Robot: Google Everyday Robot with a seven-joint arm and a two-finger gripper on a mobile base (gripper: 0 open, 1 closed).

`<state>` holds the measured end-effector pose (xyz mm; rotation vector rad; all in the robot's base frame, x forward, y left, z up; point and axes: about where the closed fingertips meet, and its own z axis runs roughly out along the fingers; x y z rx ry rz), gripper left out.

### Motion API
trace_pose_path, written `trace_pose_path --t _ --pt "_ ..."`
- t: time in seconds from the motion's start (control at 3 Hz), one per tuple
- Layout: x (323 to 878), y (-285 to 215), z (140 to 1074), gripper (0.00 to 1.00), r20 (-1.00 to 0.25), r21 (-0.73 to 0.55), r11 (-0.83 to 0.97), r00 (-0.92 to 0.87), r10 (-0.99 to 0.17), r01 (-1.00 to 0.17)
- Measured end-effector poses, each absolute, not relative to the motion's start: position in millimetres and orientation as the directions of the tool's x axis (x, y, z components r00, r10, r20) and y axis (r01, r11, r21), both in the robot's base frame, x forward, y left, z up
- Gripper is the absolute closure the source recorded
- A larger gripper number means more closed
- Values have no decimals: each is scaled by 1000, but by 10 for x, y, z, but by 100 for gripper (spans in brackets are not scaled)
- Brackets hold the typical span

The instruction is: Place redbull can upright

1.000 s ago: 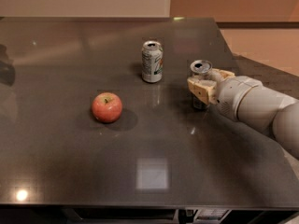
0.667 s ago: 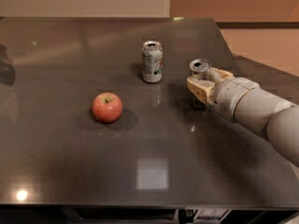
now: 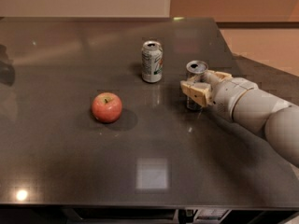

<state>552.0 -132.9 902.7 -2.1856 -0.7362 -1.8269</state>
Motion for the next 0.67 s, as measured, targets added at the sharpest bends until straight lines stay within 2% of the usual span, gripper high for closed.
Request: trace_pose_path --t 0.33,0.67 --pt "5520 -1313 9033 0 963 161 -855 112 246 493" --pt "5520 -1313 9033 0 963 161 -855 112 246 493"
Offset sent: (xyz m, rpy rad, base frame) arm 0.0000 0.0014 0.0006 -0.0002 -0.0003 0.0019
